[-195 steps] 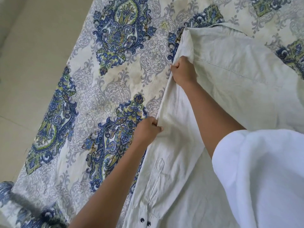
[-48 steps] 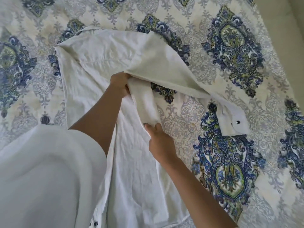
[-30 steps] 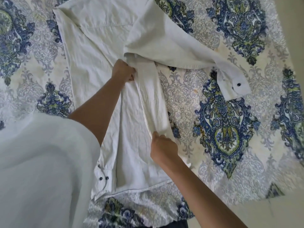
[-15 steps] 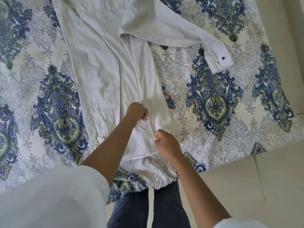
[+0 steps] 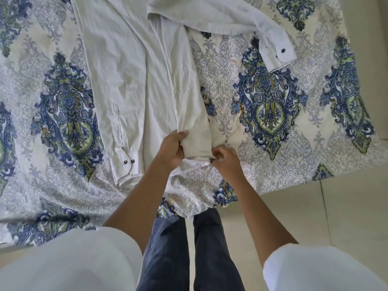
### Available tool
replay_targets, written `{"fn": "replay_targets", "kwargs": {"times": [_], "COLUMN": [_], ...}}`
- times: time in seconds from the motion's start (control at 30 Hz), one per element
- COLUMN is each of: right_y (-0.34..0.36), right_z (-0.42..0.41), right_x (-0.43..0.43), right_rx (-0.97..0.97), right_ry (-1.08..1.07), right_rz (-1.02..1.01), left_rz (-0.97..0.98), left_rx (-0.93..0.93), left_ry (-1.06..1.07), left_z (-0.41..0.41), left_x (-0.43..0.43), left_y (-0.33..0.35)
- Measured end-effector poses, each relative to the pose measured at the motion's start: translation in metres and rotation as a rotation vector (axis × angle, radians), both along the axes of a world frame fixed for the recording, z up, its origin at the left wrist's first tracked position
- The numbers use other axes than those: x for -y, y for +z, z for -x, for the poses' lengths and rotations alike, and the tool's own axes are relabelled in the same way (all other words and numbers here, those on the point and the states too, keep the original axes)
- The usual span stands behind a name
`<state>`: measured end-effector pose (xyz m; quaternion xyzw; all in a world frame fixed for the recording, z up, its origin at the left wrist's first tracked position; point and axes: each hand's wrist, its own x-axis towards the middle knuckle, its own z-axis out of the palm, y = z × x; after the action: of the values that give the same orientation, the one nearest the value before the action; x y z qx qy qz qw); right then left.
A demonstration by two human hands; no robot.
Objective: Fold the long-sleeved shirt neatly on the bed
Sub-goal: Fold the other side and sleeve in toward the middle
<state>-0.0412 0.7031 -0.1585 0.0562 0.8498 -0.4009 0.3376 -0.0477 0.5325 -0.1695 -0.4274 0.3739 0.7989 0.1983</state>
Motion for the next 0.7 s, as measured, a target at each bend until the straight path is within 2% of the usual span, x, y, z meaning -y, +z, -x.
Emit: {"fn": "replay_targets", "kwargs": {"times": [0.07,0.13,0.2,0.27,0.33,0.4,0.5,0.7], "right_y": [0.0,0.0,-0.001,-0.004,-0.008,-0.01,-0.011,-0.016], "right_z": [-0.003,-0.01,-0.017,-0.022,-0.024,-0.027,-0.029,-0.019], "right_x": [0.0,-0.006,-0.012,-0.014,-0.014,-0.014,-0.007,0.002], "right_rx": [0.01,-0.027,-0.078,-0.066,-0.006,-0.015,-0.205,-0.333], "right_ry": [-0.064,-0.082,-0.039,0.084,0.146,0.057,0.044,0.227], "right_rz": [0.042,0.016,-0.057,-0.146,-0.178,-0.126,-0.11,-0.208], "left_rz": [0.079,0.238,0.392,0.492,0.481,0.394,0.262,0.324], "left_rx": [0.005,0.03,0.062,0.1,0.146,0.181,0.201,0.241], "left_ry": [-0.064,-0.126,-0.188,-0.343,-0.45,-0.419,-0.377,-0.329], "left_z": [-0.002,-0.004,-0.007,-0.011,-0.014,-0.017,-0.022,-0.032], "left_x": [0.0,0.002,0.005,0.006,0.003,0.001,0.0,-0.007], "left_y": [0.002,-0.001,-0.005,-0.006,-0.003,0.001,0.006,0.004]}}
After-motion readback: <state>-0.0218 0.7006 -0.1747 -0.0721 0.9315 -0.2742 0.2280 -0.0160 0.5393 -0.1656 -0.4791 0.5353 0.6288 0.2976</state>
